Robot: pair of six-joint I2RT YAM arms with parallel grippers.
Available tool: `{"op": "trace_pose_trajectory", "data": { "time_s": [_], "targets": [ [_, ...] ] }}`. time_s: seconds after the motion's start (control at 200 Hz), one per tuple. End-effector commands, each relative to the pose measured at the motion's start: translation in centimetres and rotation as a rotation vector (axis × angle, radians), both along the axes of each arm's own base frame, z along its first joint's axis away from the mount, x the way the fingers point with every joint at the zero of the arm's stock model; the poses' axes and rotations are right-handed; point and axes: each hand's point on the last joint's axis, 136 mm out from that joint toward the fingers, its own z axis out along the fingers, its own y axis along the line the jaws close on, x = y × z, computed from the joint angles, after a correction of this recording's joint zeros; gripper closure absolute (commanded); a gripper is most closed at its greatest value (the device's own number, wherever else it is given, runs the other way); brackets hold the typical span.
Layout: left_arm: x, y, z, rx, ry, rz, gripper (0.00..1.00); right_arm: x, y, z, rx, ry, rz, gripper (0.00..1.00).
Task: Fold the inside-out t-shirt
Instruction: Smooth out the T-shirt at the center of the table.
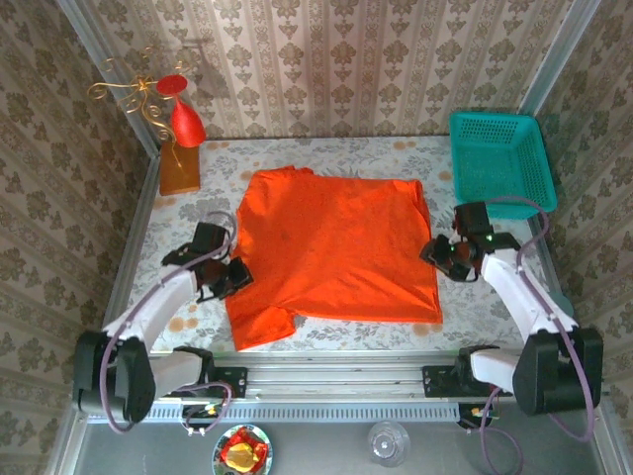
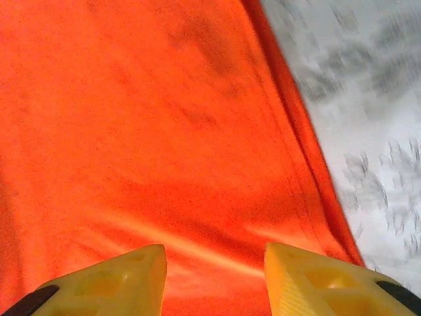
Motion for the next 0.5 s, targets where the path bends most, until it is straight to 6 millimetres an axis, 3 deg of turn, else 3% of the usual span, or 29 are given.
{"op": "trace_pose_trajectory", "data": {
  "time_s": [0.0,0.115,0.27,0.495],
  "targets": [
    [2.5,-0.8,0.8,0.014,-0.022,-0.102,0.87,3.4,0.3,0.8,-0.066,-0.044,0.163,0.57],
    [5.7,-1.2,1.1,0.055,-0.013,-0.139,0.89,8.1,0.3,0.9,-0.102,-0.048,0.209,0.60],
    [9.3,-1.5,-0.1,0.109,0.035,-0.186,0.90,14.3,-0.4,0.4,-0.200,-0.030,0.188,0.67],
    [11.8,-1.9,-3.0,0.138,0.122,-0.210,0.94,21.3,-1.1,-0.5,-0.423,0.020,0.160,0.75]
  ]
}}
